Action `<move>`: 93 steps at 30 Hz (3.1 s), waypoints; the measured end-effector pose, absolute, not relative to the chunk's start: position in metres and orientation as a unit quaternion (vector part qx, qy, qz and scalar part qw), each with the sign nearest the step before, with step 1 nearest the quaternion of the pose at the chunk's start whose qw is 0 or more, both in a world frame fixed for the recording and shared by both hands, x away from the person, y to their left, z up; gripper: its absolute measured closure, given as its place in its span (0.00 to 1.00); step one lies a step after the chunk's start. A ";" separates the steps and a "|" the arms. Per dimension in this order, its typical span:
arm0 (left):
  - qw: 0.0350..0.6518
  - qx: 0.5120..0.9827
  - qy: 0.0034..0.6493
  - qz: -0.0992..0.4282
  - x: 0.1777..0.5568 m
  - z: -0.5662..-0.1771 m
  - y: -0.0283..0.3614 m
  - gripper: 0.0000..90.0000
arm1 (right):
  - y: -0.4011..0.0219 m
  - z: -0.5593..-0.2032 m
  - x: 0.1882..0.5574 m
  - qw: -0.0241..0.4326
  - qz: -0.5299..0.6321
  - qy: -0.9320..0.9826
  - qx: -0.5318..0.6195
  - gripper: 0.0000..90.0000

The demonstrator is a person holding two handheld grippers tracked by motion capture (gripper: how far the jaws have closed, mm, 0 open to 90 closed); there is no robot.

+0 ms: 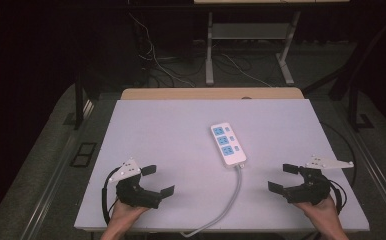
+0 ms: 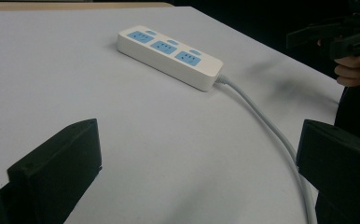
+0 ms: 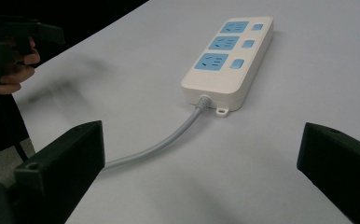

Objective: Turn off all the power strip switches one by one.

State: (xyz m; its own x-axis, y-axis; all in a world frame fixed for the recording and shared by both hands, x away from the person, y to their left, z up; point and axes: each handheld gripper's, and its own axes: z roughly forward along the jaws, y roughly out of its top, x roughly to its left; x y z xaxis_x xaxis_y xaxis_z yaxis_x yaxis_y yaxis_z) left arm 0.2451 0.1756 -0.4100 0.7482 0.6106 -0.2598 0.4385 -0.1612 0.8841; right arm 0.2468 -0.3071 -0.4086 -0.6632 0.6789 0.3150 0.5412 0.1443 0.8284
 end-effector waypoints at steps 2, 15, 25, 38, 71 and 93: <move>0.546 0.759 0.345 0.078 0.246 -0.410 0.175 0.00 | -0.307 -0.409 0.247 0.067 0.513 0.754 0.405 0.01; 0.541 0.763 0.345 0.079 0.248 -0.411 0.174 0.00 | -0.309 -0.411 0.247 0.061 0.504 0.757 0.411 0.01; 0.542 0.760 0.350 0.081 0.250 -0.412 0.175 0.00 | -0.308 -0.410 0.247 0.054 0.498 0.763 0.409 0.01; 0.544 0.758 0.352 0.078 0.251 -0.413 0.177 0.00 | -0.301 -0.409 0.248 0.045 0.482 0.774 0.409 0.01; 0.539 0.758 0.359 0.081 0.252 -0.415 0.177 0.00 | -0.286 -0.375 0.285 0.033 0.450 0.810 0.375 0.01; 0.540 0.758 0.359 0.080 0.252 -0.415 0.178 0.00 | -0.264 -0.364 0.324 0.033 0.422 0.829 0.364 0.01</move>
State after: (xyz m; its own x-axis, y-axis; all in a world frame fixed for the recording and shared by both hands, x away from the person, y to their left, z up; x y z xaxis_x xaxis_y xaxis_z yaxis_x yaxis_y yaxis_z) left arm 0.2522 0.1779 -0.4151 0.7299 0.6294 -0.2667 0.4578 -0.1603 0.8745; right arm 0.3239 -0.2640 -0.3643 -0.7325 0.6318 0.2535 0.5768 0.3782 0.7241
